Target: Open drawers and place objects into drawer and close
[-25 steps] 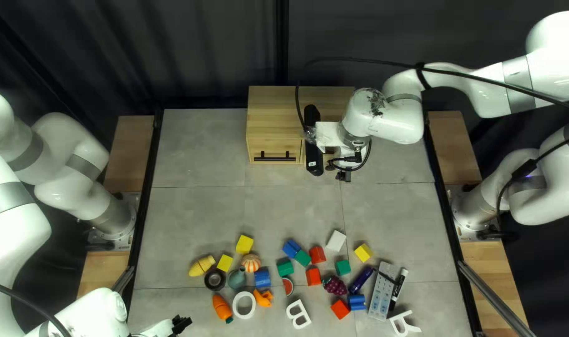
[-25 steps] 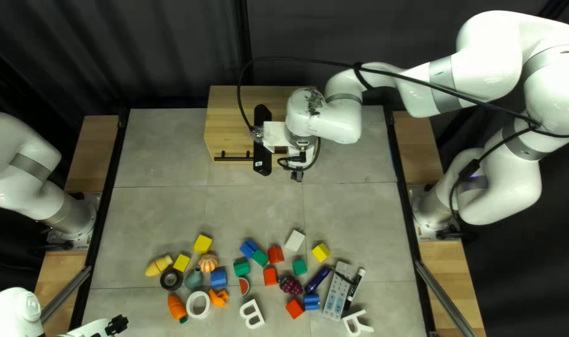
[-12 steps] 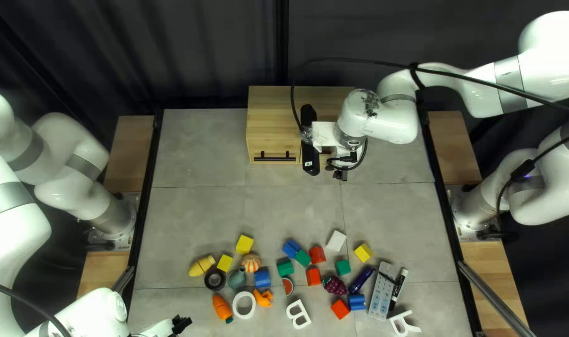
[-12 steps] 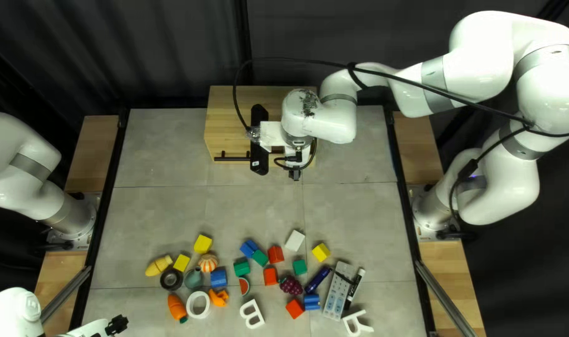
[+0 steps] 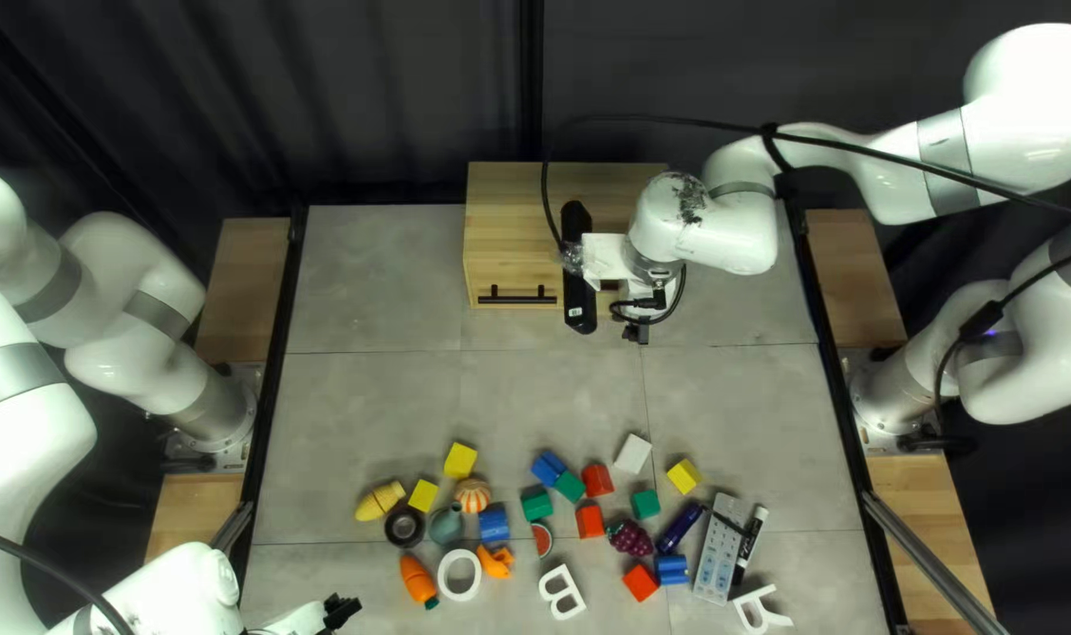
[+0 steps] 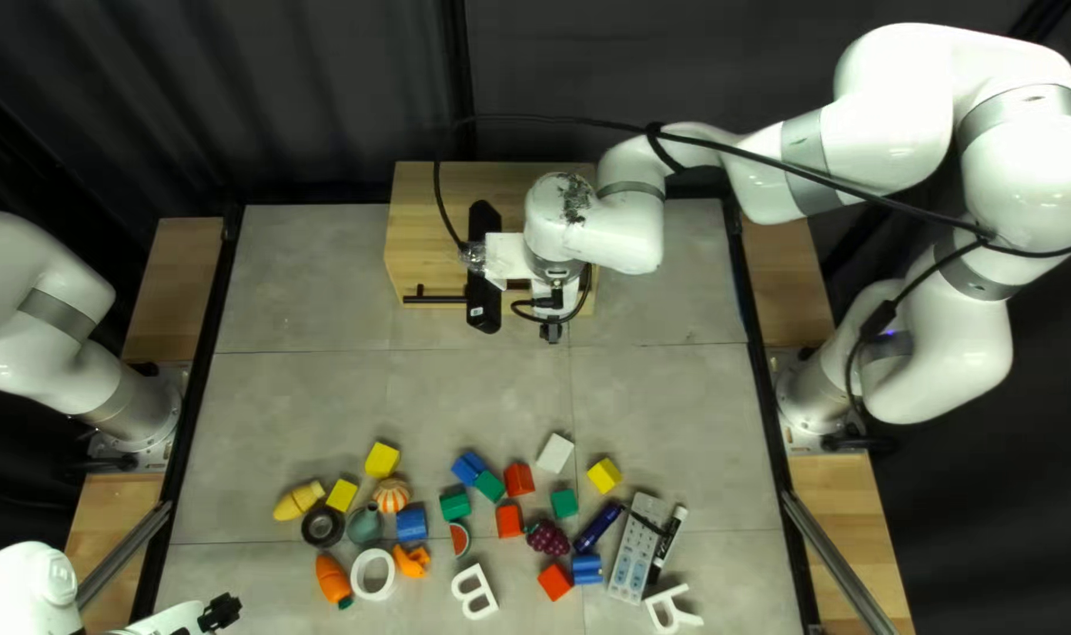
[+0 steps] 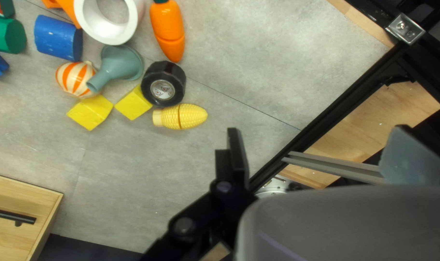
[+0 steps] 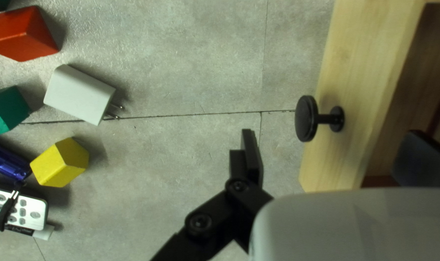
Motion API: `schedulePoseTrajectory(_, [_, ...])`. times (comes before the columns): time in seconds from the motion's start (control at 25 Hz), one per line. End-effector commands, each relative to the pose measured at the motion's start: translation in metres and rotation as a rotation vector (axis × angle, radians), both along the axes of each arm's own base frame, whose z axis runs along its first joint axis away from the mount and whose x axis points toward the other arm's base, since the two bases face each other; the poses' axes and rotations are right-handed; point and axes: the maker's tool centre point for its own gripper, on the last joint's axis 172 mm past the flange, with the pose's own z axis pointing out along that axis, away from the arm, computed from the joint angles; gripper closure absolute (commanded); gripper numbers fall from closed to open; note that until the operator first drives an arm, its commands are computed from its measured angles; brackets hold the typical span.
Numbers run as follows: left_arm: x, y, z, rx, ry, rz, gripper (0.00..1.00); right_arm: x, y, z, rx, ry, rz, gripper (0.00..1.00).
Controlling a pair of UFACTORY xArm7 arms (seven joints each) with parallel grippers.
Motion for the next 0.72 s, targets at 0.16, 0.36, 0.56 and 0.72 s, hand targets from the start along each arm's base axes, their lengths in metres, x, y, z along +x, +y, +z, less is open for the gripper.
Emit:
schedulePoseTrajectory(0.16, [0.0000,0.0000,0.0000,0.000,0.000,0.000,0.00,0.0006,0.0044,-0.0005,0.008,0.014,-0.010,0.00])
schedulePoseTrajectory(0.36, [0.0000,0.0000,0.0000,0.000,0.000,0.000,0.00,0.0017,0.0065,-0.0032,0.005,0.018,-0.002,0.00])
schedulePoseTrajectory(0.56, [0.0000,0.0000,0.0000,0.000,0.000,0.000,0.00,0.0034,0.0069,-0.0053,0.002,0.015,0.002,0.00])
schedulePoseTrajectory(0.72, [0.0000,0.0000,0.0000,0.000,0.000,0.000,0.00,0.0059,0.0067,-0.0070,0.009,0.009,0.001,0.00])
